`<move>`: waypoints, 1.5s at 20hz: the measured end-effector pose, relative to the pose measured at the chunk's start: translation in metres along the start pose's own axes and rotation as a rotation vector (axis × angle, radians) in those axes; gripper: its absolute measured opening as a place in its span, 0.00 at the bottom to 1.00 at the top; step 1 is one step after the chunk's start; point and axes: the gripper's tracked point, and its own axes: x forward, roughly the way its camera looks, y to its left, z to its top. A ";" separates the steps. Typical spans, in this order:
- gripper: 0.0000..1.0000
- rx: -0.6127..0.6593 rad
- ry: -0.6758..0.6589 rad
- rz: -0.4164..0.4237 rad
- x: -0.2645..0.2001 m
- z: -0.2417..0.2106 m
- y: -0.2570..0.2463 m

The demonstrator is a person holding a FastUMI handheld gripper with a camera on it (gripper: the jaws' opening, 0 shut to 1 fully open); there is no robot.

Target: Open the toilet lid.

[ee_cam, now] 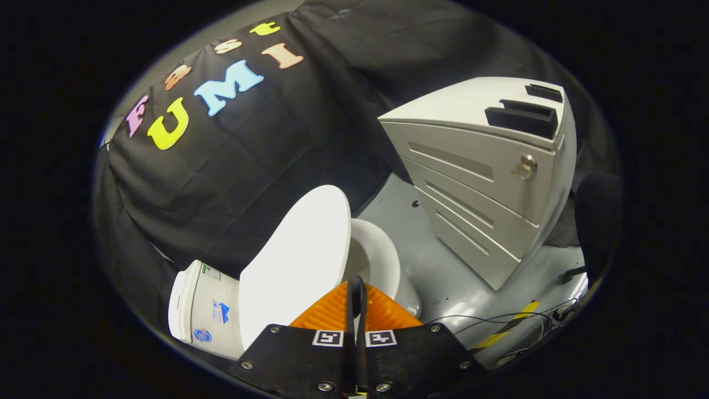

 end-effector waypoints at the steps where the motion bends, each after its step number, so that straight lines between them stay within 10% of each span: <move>1: 0.00 -0.022 -0.013 0.006 -0.004 0.004 0.006; 15: 0.00 -0.342 -0.247 0.110 -0.079 0.043 0.122; 30: 0.00 -0.416 -0.304 0.142 -0.096 0.047 0.157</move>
